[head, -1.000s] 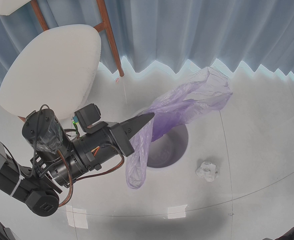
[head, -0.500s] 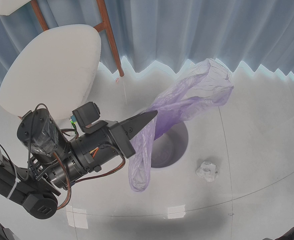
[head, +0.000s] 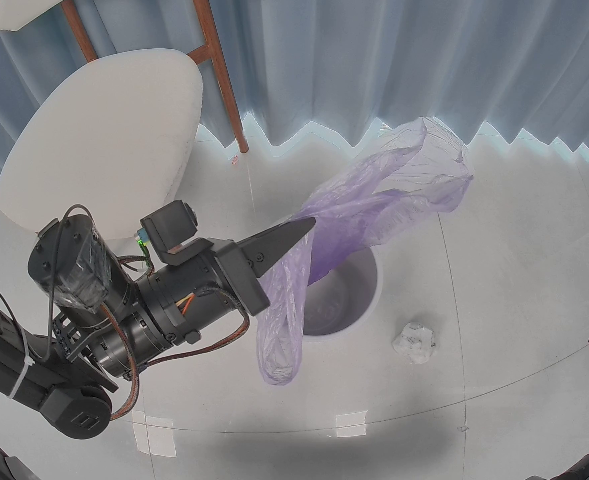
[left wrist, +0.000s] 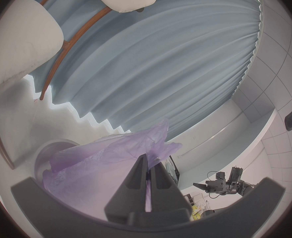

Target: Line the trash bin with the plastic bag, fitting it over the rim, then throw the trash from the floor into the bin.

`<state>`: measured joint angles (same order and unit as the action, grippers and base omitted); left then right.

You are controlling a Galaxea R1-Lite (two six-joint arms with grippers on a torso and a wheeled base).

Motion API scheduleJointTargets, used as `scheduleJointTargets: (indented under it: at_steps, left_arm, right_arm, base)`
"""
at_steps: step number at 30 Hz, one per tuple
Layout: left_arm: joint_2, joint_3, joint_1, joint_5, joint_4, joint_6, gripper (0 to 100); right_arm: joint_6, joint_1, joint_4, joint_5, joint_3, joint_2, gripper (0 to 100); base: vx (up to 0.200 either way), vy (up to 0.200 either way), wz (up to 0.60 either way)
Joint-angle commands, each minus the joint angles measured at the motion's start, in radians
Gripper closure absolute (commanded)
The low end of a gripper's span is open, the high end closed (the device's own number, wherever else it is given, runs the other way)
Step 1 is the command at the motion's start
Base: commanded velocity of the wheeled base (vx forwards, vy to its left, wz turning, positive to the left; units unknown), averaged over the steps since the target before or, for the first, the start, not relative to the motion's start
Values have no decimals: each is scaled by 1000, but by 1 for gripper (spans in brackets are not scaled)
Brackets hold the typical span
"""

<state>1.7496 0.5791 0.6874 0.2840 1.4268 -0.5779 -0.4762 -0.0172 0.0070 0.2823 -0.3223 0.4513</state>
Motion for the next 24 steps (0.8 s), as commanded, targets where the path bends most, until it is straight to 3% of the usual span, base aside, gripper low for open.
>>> scheduleJointTargets:
  at_steps: [1,7,10,14,24]
  left_arm:
    - [-5,1,-6,-2,-3,0,100]
    - [-7,1,-12,0,-3,3,100]
    - [-19,1,-12,0,-2,3,100]
    - [-38,1,-11,0,-2,3,100]
    - [-33,-1,-17,0,0,4,100]
  right_arm:
    - [-21,-1,1,31,-78,191,0]
    - [5,-46,1,74,-123,251,0]
    - [1,-125,10,80,-193,299,0]
    - [-12,-164,10,78,-281,425,0]
    - [-16,-336,-4,80,-339,576,0]
  base:
    - [0,0,0]
    - [0,0,0]
    - [0,0,0]
    - [0,0,0]
    - [0,0,0]
